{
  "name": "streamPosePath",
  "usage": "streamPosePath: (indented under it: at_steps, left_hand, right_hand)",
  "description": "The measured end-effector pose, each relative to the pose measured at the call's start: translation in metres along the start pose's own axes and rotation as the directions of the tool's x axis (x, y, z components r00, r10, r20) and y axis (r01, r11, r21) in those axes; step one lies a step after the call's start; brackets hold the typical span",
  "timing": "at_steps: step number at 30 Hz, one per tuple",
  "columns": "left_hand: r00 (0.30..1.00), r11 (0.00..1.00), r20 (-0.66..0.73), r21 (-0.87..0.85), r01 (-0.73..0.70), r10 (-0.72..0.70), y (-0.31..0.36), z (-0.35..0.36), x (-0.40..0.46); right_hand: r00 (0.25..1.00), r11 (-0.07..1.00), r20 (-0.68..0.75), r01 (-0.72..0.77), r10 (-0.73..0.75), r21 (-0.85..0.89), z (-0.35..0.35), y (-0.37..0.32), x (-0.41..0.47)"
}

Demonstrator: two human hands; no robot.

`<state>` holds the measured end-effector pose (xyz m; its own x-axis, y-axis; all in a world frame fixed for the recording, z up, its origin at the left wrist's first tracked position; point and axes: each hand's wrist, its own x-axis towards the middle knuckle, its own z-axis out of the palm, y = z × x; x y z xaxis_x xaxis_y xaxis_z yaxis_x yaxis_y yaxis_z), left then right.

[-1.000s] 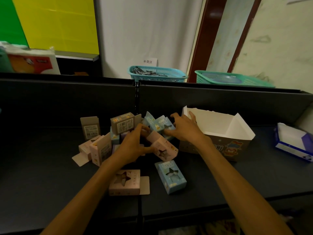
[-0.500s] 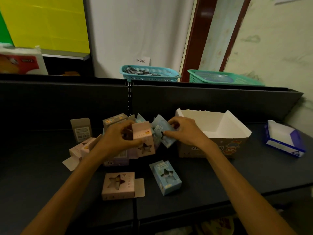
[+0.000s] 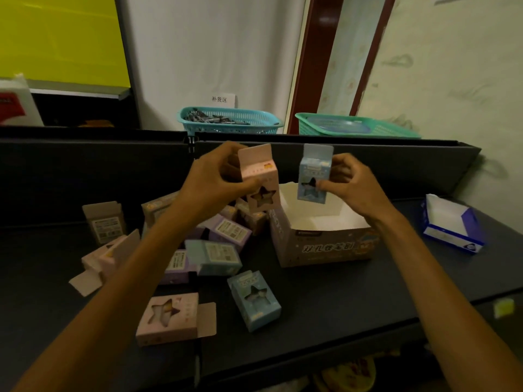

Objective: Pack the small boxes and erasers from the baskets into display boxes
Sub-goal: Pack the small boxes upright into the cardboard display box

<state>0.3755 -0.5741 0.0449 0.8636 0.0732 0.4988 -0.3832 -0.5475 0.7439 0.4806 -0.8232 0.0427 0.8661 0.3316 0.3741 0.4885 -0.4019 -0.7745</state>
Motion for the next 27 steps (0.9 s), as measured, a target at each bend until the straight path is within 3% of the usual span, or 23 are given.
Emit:
streamPosePath:
  at_steps: [5, 16, 20, 23, 27]
  left_hand:
    - [1.0, 0.999, -0.011, 0.031, -0.028, 0.029, 0.013, 0.045, 0.032]
    - [0.996, 0.957, 0.001, 0.277, 0.088, -0.092, 0.001, 0.117, 0.078]
    - [0.98, 0.882, 0.026, 0.442, 0.165, -0.197, -0.016, 0.127, 0.085]
    - [0.959, 0.747, 0.015, 0.631, 0.211, -0.283, -0.023, 0.131, 0.087]
    - [0.947, 0.616, 0.046, 0.769, 0.171, -0.319, -0.021, 0.131, 0.088]
  right_hand:
    - [0.997, 0.984, 0.082, 0.018, -0.003, -0.179, -0.024, 0.032, 0.024]
    - [0.926, 0.923, 0.365, 0.22, -0.097, -0.314, -0.043, 0.07, 0.076]
    - [0.9, 0.911, 0.428, 0.245, -0.086, -0.332, -0.039, 0.079, 0.082]
    - [0.879, 0.893, 0.471, 0.27, -0.075, -0.361, -0.034, 0.083, 0.085]
    - [0.855, 0.877, 0.516, 0.283, -0.047, -0.389, -0.029, 0.089, 0.087]
